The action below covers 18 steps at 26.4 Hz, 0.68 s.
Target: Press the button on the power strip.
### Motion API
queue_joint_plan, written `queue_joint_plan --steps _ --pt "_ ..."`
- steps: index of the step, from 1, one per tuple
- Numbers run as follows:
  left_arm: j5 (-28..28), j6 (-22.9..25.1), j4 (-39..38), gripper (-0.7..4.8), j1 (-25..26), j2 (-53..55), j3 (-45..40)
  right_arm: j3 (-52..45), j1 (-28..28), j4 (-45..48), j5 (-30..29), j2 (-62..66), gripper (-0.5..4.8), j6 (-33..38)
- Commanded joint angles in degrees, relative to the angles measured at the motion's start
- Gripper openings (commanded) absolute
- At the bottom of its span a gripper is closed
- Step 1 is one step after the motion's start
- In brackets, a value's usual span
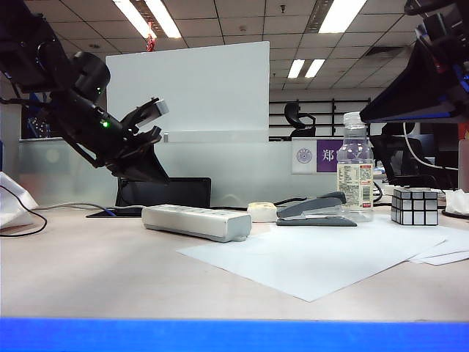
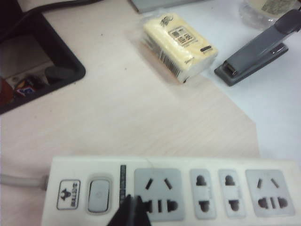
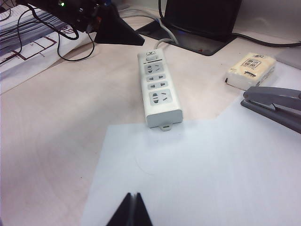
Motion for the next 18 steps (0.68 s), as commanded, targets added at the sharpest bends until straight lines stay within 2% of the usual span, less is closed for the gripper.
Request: queue_joint_plan --steps 1,18 --pt "-1.07 1.44 -1.07 -0.05 -0.09 0.37 0.17 0.28 0.11 0.96 -0.07 -0.11 0.0 -0.26" --pt "-2.47 1.2 1.6 -0.05 -0.31 3.23 0.22 0.28 0.11 0.9 -0.07 -0.11 0.0 -0.33"
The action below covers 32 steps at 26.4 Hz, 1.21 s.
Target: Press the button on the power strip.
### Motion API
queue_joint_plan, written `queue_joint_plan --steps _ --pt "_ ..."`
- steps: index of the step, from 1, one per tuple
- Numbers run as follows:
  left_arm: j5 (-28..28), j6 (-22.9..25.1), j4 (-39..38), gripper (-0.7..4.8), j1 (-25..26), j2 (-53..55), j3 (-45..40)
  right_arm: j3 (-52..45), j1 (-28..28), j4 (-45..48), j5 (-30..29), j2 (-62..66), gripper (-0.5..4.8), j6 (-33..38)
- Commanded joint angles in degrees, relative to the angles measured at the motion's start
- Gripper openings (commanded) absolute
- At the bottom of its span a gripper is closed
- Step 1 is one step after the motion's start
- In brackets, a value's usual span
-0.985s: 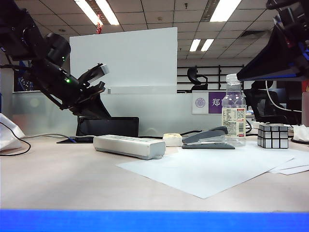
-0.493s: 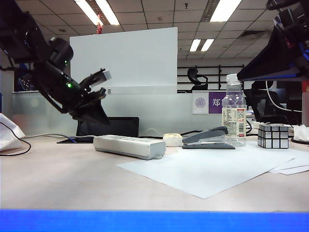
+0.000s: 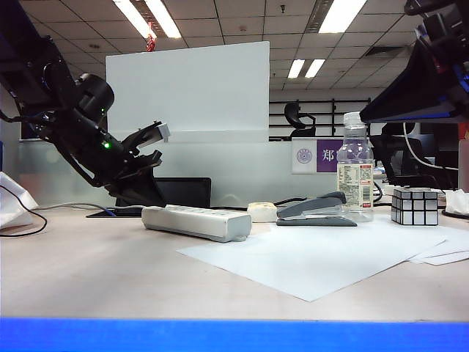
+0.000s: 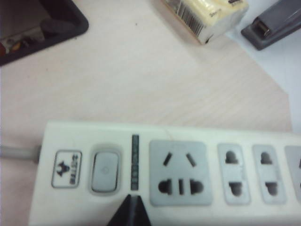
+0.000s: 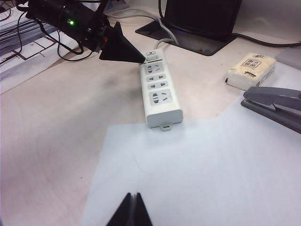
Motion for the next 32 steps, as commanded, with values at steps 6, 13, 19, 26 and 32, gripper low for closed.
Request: queue_joint_plan --steps 6,13,19,26,32 --pt "-0.17 -0.13 3.21 -0.05 -0.22 -0.22 0.26 0.28 0.11 0.92 -0.07 -0.13 0.0 -0.42" --pt "-2.51 -0.15 4.76 -0.05 -0.2 -0.22 0.26 0.28 0.11 0.94 -0.07 -0.13 0.0 -0.57" --pt "-2.27 -0.15 5.07 -0.05 -0.2 -0.2 0.26 0.28 0.11 1.64 -0.07 -0.13 0.0 -0.57" --pt "-2.29 -0.15 5.2 -0.05 -0.2 0.24 0.42 0.28 0.11 1.75 -0.09 -0.13 0.0 -0.55" --pt "-2.03 -0.2 3.93 -0.05 -0.22 1.95 1.64 0.28 0.11 1.73 -0.09 -0.13 0.0 -0.55"
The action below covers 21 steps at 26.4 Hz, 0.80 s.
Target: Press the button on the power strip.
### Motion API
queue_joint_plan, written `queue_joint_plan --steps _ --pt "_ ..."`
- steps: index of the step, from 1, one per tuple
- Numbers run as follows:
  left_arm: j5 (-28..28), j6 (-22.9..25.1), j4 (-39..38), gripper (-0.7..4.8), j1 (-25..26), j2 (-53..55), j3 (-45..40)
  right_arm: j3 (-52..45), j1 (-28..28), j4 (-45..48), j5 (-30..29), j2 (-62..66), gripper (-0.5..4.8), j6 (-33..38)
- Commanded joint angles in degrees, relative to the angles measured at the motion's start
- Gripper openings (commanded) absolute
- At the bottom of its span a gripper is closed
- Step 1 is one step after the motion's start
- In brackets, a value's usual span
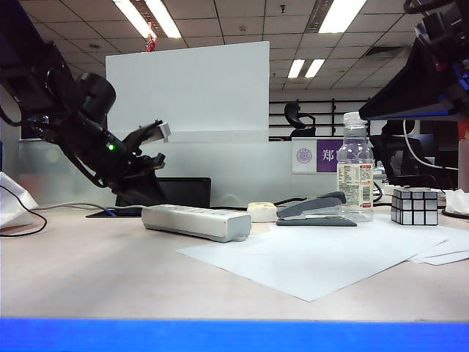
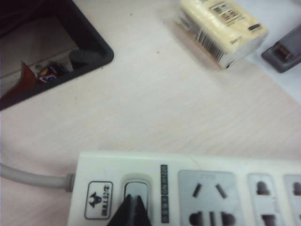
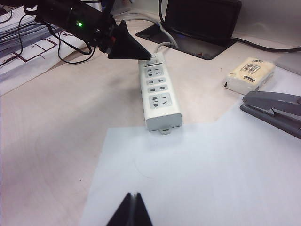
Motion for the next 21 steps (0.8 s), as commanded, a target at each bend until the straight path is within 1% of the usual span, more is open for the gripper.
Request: queue_joint_plan --steps 1,13,17,21 --pt "0.42 0.04 -0.44 -0.05 -0.2 0.31 0.37 0.28 0.09 1.01 -0.07 -0.13 0.0 -0.31" --pt "0.42 0.04 -0.9 -0.05 -0.2 0.42 0.39 0.28 0.09 1.05 -0.04 -0.13 0.0 -0.33" --pt "0.46 0.13 -2.43 -0.05 -0.2 0.79 0.42 0.28 0.09 1.03 -0.04 -0.11 0.0 -0.33" --pt "1.77 0.24 -4.26 -0.05 -0.2 2.1 0.44 0.28 0.09 1.03 -0.04 -0.13 0.0 -0.33"
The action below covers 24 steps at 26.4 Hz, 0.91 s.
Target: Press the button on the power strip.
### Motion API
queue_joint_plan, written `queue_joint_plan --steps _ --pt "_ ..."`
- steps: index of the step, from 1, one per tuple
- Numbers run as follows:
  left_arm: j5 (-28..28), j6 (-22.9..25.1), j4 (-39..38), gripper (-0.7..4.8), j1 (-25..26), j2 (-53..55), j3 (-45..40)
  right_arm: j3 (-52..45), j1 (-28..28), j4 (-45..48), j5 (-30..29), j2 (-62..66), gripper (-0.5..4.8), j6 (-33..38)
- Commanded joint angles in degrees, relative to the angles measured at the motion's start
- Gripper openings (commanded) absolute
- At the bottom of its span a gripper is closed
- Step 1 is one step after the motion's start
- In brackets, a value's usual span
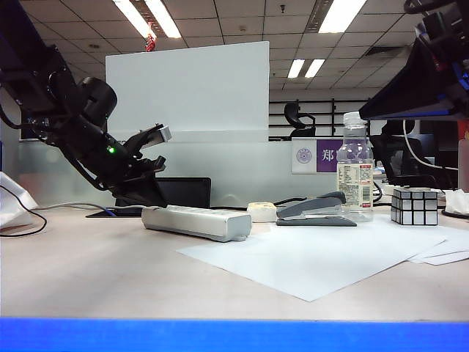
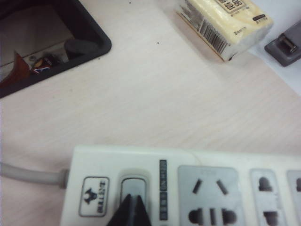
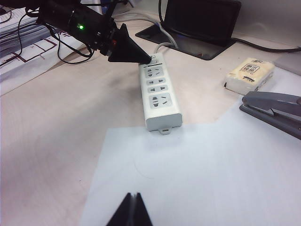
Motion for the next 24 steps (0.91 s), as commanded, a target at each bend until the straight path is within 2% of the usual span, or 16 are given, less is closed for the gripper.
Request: queue_joint_plan --steps 1,11,16,24 --pt "1.29 0.26 -3.54 -0.05 -0.17 1.68 -0.04 0.28 0.09 0.98 -0.07 -0.11 0.0 -0.33" --pt "1.01 2.69 -7.48 -0.05 -0.17 4.74 -0.11 0.26 0.09 0.87 -0.09 -0.11 0.0 -0.31" --pt "3.06 1.9 -5.62 -0.05 -0.15 3.39 -0.11 0.26 0.09 0.85 -0.09 -0.11 0.0 -0.31" --pt "1.7 0.83 -0.24 -0.05 -0.15 -3.61 0.31 0.26 0.09 0.85 -0.11 -0.11 0.0 -0.31"
